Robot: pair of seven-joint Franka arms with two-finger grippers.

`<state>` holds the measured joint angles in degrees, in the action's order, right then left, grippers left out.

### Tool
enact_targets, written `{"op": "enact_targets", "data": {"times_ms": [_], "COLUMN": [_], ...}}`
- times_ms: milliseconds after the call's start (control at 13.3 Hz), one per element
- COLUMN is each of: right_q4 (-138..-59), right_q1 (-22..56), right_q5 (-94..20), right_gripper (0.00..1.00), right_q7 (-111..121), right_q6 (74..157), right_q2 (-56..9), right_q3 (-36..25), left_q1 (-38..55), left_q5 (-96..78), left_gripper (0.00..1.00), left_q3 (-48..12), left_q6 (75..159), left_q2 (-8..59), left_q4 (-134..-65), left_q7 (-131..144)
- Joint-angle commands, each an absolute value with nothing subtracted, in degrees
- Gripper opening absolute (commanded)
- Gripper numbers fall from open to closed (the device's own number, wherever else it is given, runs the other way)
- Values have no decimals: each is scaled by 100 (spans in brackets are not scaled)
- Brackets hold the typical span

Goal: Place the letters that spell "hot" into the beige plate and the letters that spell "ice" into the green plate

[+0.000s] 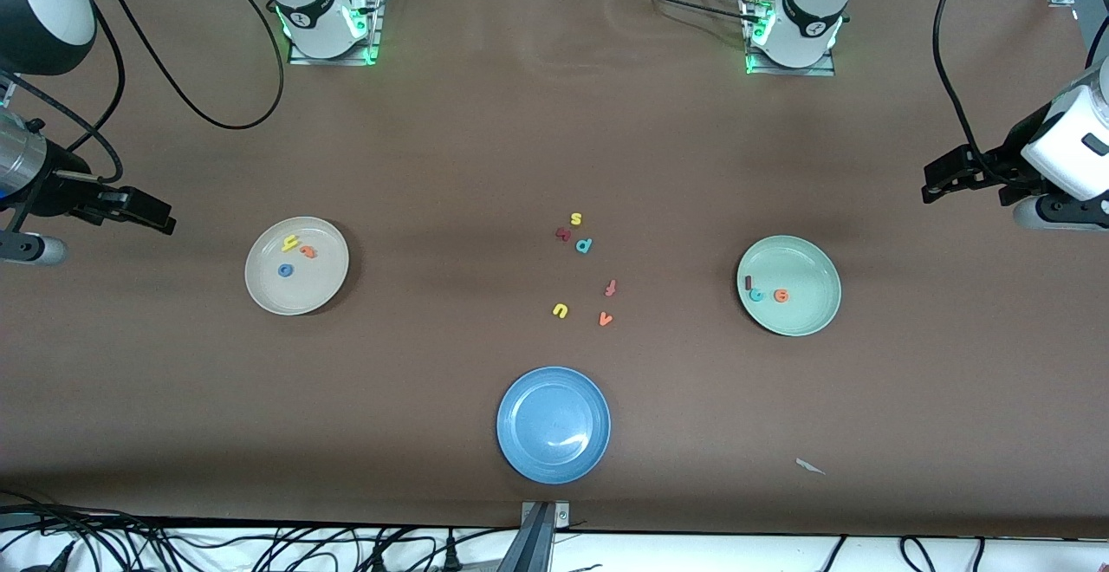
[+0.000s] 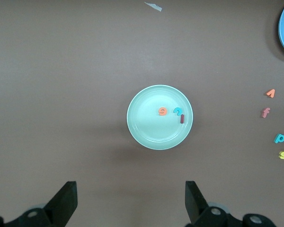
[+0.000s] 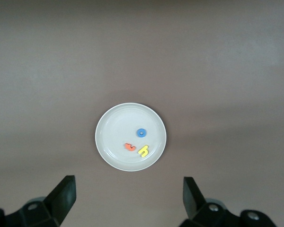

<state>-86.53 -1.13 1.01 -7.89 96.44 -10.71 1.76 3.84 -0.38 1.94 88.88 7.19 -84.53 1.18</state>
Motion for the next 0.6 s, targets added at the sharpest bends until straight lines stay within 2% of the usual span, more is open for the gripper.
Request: {"op": "enact_targets", "data": {"times_ms": [0, 526], "right_q4": [-8692, -8684], "right_q1": [-202, -202], "right_q5": [9, -53], "right_gripper": [100, 100], "right_q7": [-738, -730], "right_q6": [9615, 9615], "right_q2": [-967, -976], "right_q3": [246, 246], "left_q1": [299, 290], "left_q5": [-176, -176], "left_gripper": [100, 100], "left_q3": [123, 132], "left_q6": [8859, 8859], "left_q2": [624, 642], "left_q4": [-8552, -8561], "left_q7": [184, 150]}}
